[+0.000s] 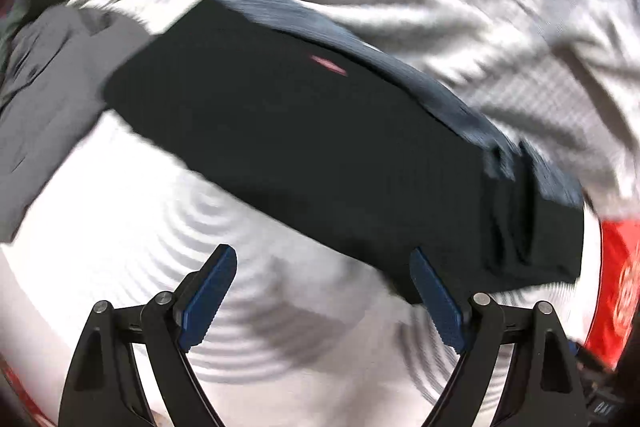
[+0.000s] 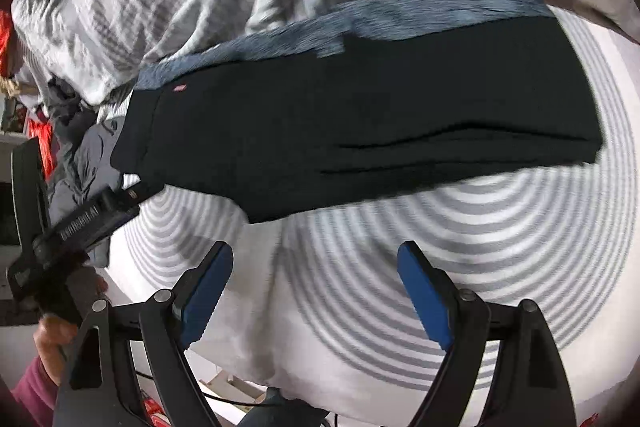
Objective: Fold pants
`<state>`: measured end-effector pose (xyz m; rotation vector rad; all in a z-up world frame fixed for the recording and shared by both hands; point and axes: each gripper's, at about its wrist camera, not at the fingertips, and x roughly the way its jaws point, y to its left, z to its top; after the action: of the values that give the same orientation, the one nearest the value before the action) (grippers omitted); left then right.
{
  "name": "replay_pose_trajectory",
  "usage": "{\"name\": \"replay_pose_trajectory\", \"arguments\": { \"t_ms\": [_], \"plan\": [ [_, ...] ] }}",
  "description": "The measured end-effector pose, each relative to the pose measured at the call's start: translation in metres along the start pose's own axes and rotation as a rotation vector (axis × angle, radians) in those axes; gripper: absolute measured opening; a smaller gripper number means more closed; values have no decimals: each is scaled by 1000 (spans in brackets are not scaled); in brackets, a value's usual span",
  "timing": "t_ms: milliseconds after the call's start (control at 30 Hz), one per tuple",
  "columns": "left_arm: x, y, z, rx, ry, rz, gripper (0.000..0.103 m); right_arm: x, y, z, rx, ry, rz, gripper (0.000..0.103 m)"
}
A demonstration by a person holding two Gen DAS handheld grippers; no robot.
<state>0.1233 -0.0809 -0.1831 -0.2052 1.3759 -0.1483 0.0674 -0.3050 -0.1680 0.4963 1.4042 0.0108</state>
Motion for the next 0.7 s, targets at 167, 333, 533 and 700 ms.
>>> {"name": "replay_pose_trajectory", "arguments": {
  "t_ms": [167, 333, 533, 700],
  "plan": [
    [-5, 65, 22, -133, -37, -30, 89, 16, 34, 7, -50, 29, 2, 87],
    [5, 108, 42, -262, -67, -125, 89, 31, 61, 14, -100, 51, 2, 87],
    [27, 120, 58, -305, -83, -188, 89, 47, 80, 15, -139, 86, 9, 87],
    [40, 122, 63, -330, -75, -232, 89, 54, 88, 15, -161, 105, 21, 87]
  ]
}}
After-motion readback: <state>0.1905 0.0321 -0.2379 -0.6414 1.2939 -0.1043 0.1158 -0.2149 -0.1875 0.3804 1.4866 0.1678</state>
